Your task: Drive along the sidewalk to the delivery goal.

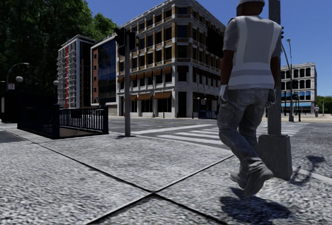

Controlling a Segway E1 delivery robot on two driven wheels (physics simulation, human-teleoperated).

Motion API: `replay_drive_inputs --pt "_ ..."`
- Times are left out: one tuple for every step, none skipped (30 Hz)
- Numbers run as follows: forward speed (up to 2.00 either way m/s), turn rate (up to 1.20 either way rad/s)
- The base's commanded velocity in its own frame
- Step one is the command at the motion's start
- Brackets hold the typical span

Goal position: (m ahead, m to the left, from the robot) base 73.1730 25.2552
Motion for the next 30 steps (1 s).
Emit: replay_drive_inputs --pt "1.5 0.0" --pt "1.49 0.0" --pt "1.49 0.0" --pt "1.49 0.0" --pt "1.49 0.0" --pt "1.49 0.0" --pt "1.49 0.0" --pt "1.48 0.0" --pt "1.48 0.0" --pt "1.47 0.0" --pt "1.47 0.0" --pt "1.46 0.0" --pt "1.45 0.0" --pt "1.44 0.0" --pt "1.43 0.0" --pt "1.37 0.0" --pt "1.37 0.0" --pt "1.33 0.0" --pt "1.32 0.0" --pt "1.32 0.0" --pt "1.31 0.0" --pt "1.31 0.0" --pt "1.29 0.0" --pt "1.29 0.0" --pt "1.29 0.0" --pt "1.29 0.0" --pt "1.29 0.0" --pt "1.29 0.0" --pt "1.28 0.0" --pt "1.26 0.0"
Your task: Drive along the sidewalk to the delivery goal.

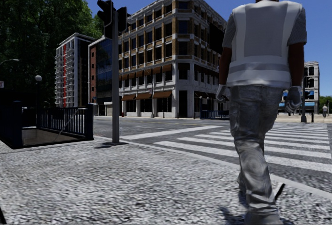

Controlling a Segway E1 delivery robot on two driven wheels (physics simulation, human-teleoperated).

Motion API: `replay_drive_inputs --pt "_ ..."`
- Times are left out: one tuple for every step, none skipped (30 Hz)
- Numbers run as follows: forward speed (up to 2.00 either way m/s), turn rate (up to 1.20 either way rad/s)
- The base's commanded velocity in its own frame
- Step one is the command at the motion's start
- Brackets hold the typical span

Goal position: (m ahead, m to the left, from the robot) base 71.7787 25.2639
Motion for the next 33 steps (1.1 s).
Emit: replay_drive_inputs --pt "1.25 0.0" --pt "1.25 0.0" --pt "1.21 0.0" --pt "1.17 0.0" --pt "1.13 0.0" --pt "1.1 0.0" --pt "1.1 0.0" --pt "1.09 0.0" --pt "1.09 0.0" --pt "1.09 0.0" --pt "1.08 0.0" --pt "1.08 0.0" --pt "1.08 0.0" --pt "1.08 0.0" --pt "1.08 0.0" --pt "1.08 0.0" --pt "1.08 0.0" --pt "1.07 0.0" --pt "1.07 0.0" --pt "1.07 0.0" --pt "1.07 0.0" --pt "1.06 0.0" --pt "1.06 0.0" --pt "1.06 0.0" --pt "1.06 0.0" --pt "1.06 0.0" --pt "1.06 0.0" --pt "1.06 0.0" --pt "1.06 0.0" --pt "1.06 0.0" --pt "1.06 0.0" --pt "1.06 0.0" --pt "1.06 0.0"
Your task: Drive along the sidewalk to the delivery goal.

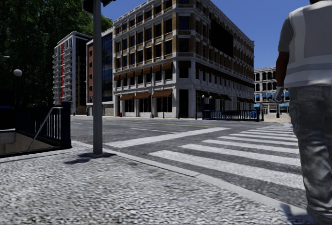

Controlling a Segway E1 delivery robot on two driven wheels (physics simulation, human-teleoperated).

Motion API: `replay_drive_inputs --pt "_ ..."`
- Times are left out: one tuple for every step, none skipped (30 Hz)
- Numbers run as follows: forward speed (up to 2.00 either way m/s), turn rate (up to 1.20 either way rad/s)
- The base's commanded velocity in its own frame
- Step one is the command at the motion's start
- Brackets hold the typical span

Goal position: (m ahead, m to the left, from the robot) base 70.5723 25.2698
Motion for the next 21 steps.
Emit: replay_drive_inputs --pt "1.06 0.0" --pt "1.06 0.0" --pt "1.06 0.0" --pt "1.06 0.0" --pt "1.06 0.0" --pt "1.06 0.0" --pt "1.06 0.0" --pt "1.06 0.0" --pt "1.06 0.0" --pt "1.06 0.0" --pt "1.06 0.0" --pt "1.06 0.0" --pt "1.05 0.0" --pt "1.04 0.0" --pt "1.04 0.0" --pt "1.02 0.0" --pt "1.01 0.0" --pt "1.0 -0.08" --pt "0.99 -0.28" --pt "0.99 -0.28" --pt "0.99 -0.47"
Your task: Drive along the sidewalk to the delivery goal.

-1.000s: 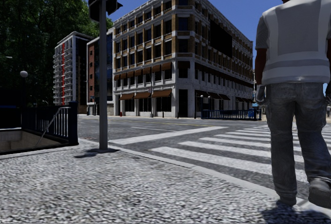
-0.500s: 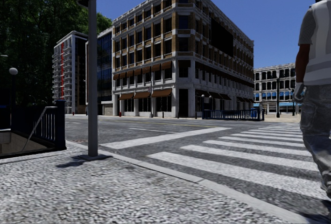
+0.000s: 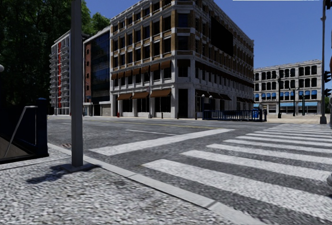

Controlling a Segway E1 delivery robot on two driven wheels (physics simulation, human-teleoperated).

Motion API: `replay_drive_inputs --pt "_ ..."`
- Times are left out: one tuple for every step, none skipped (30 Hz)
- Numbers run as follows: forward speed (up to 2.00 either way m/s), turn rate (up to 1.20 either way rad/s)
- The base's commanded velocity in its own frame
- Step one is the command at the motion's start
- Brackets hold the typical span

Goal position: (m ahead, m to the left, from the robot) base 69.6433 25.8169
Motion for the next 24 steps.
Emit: replay_drive_inputs --pt "0.99 -0.59" --pt "0.99 -0.65" --pt "0.99 -0.65" --pt "0.99 -0.67" --pt "0.99 -0.68" --pt "0.99 -0.68" --pt "0.99 -0.68" --pt "0.99 -0.68" --pt "0.99 -0.68" --pt "0.99 -0.68" --pt "0.99 -0.68" --pt "0.99 -0.68" --pt "0.99 -0.68" --pt "0.99 -0.68" --pt "0.99 -0.68" --pt "0.99 -0.68" --pt "0.99 -0.68" --pt "0.99 -0.68" --pt "0.99 -0.68" --pt "0.99 -0.68" --pt "0.99 -0.68" --pt "0.99 -0.68" --pt "0.99 -0.68" --pt "0.99 -0.68"
